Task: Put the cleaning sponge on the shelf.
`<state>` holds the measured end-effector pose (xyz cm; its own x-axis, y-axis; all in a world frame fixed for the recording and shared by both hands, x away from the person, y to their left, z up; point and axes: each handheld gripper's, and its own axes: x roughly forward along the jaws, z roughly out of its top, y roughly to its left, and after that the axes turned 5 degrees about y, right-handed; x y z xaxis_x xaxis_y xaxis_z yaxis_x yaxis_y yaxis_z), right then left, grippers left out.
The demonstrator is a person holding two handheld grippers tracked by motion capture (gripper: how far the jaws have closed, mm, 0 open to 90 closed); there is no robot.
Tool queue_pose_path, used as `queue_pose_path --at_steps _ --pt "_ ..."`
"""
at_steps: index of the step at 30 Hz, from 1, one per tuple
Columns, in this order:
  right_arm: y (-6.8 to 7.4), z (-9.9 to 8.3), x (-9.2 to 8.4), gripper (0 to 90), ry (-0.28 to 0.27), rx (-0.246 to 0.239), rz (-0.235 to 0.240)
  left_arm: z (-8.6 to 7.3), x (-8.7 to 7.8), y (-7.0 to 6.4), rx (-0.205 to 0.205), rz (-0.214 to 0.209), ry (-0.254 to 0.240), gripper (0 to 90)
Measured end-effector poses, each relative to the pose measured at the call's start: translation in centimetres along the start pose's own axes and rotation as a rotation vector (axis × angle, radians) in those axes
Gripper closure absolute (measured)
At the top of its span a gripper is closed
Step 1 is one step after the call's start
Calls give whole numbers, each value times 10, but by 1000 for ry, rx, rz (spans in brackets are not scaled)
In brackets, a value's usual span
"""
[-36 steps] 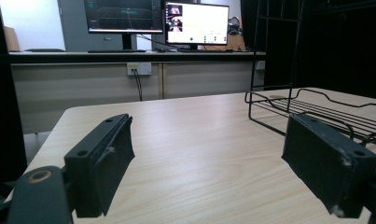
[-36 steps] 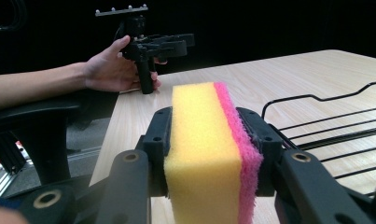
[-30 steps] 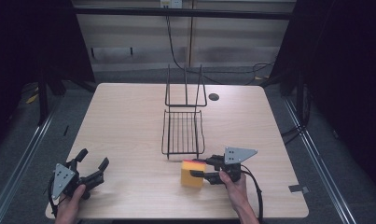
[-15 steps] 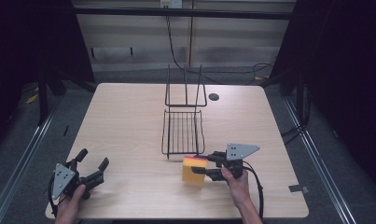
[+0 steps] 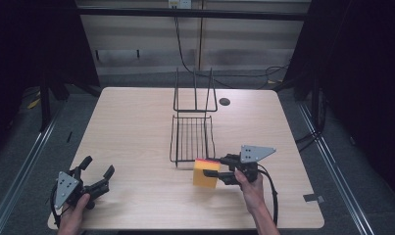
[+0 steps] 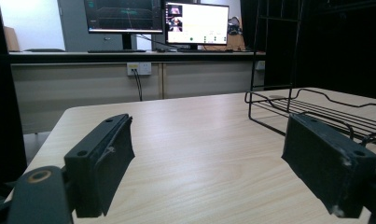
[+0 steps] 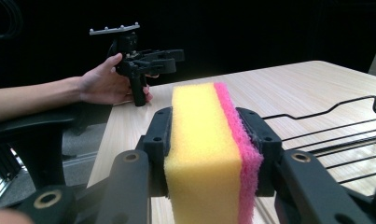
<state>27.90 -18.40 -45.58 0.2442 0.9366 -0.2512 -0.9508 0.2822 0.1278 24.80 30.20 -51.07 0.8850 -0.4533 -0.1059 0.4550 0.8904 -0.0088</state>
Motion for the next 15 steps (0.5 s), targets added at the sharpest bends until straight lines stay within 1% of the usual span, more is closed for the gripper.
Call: queue_pose_path --at_steps 2,10,15 --pt "-1 1 0 596 -7 9 5 0 0 0 0 0 0 158" --pt "-7 16 -2 596 10 -20 0 0 0 0 0 0 0 158" --pt "-11 23 -2 596 -8 -10 3 0 0 0 0 0 0 158"
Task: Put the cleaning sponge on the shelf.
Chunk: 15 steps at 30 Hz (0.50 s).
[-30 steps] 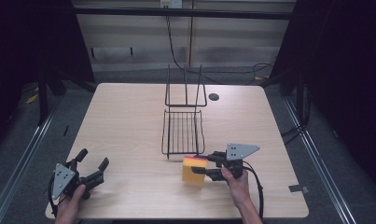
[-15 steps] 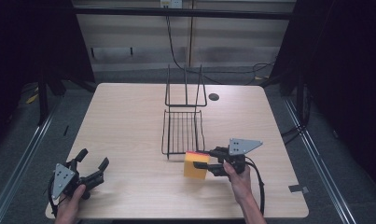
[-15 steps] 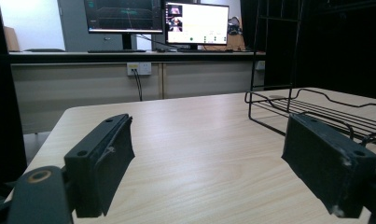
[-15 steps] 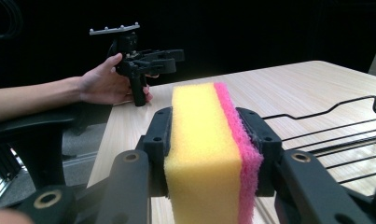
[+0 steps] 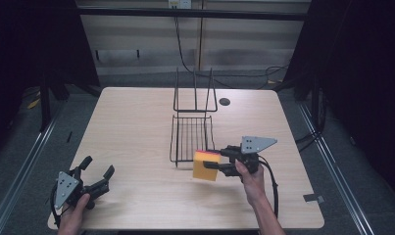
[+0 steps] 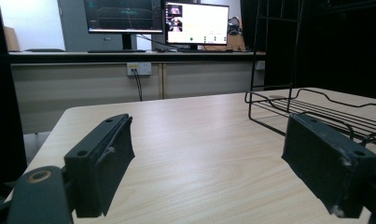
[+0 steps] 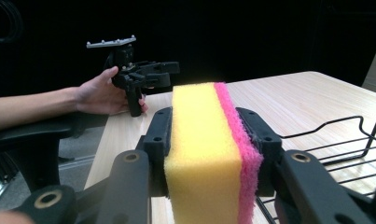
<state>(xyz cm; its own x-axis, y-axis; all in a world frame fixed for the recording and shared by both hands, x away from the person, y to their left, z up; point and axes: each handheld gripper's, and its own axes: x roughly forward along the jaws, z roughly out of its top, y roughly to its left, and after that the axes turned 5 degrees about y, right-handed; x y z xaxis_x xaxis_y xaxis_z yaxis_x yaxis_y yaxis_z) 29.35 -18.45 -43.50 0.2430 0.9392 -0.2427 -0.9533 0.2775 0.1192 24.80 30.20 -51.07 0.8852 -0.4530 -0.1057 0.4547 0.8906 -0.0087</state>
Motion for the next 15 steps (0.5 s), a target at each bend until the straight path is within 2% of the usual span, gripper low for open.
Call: queue_pose_path --at_steps 2,4,15 --pt "-2 2 1 597 14 -1 2 0 0 0 2 -1 2 158" --pt "-3 6 2 597 5 4 23 0 0 0 -1 -1 0 158" --pt "-14 23 4 597 25 -7 25 0 0 0 -2 1 -1 158"
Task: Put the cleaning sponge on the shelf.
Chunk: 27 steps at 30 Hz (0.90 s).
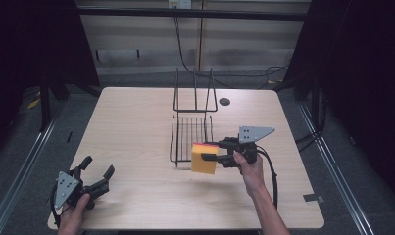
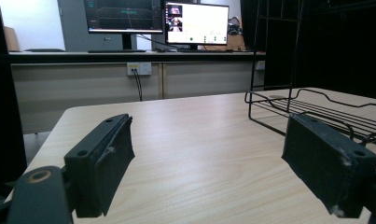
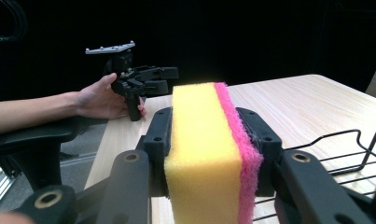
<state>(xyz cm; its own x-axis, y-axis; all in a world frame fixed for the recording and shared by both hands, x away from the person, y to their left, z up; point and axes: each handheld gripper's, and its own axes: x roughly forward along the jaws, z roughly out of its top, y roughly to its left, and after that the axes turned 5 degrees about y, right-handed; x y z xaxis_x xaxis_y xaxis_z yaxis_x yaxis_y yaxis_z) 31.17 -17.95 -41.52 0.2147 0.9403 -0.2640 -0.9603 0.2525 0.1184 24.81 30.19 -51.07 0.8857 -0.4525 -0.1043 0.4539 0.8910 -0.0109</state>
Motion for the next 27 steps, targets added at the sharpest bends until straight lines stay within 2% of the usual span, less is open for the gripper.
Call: queue_pose_path --at_steps 6,12,15,22,24,27 --pt "-5 6 4 597 -1 -5 9 0 0 0 4 -2 4 158" --pt "-13 11 10 597 45 -15 6 0 0 0 2 -1 2 158" --pt "-18 13 10 597 24 -4 2 0 0 0 0 0 0 158" --pt "-27 19 14 597 51 -8 -5 0 0 0 2 -1 1 157" --pt "-30 21 15 597 33 -2 4 0 0 0 2 -1 1 157" --pt "-35 21 19 597 59 -11 -2 0 0 0 2 -1 1 158"
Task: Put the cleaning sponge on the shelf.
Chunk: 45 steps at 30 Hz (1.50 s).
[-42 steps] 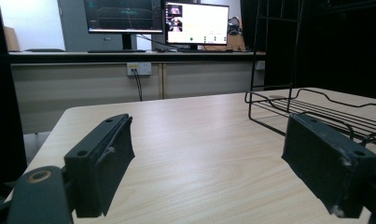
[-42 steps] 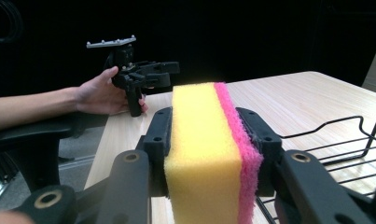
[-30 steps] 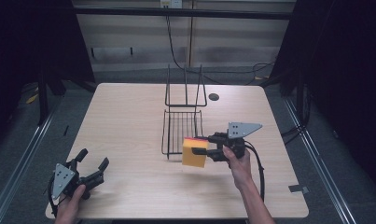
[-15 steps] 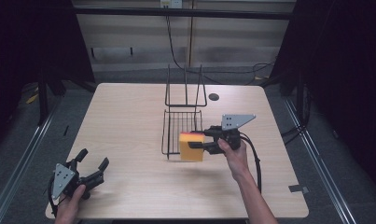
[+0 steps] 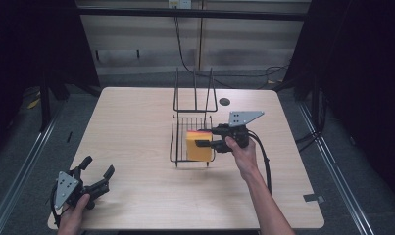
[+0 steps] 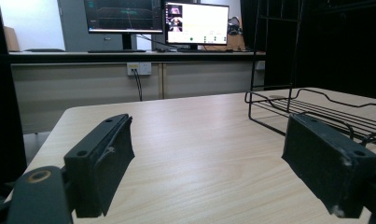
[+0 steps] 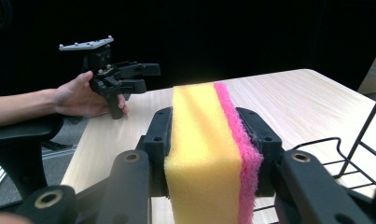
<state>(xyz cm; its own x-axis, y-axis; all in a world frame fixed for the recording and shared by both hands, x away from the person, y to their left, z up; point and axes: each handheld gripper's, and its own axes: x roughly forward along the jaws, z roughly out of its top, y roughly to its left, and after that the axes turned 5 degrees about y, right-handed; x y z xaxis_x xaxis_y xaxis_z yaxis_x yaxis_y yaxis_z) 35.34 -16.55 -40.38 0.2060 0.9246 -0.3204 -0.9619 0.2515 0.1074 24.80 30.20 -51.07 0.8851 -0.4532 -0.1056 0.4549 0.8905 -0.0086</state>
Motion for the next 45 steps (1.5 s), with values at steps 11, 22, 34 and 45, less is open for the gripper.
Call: queue_pose_path --at_steps 11,22,34,45 --pt "-17 -4 9 597 -1 9 1 0 0 0 -1 -1 1 157" --pt "-31 -17 20 594 -6 36 16 0 0 0 -1 -1 0 157" --pt "-33 -24 32 591 10 40 28 0 0 0 -1 -1 0 157" --pt "-31 -28 39 577 21 46 48 0 0 0 0 0 0 157"
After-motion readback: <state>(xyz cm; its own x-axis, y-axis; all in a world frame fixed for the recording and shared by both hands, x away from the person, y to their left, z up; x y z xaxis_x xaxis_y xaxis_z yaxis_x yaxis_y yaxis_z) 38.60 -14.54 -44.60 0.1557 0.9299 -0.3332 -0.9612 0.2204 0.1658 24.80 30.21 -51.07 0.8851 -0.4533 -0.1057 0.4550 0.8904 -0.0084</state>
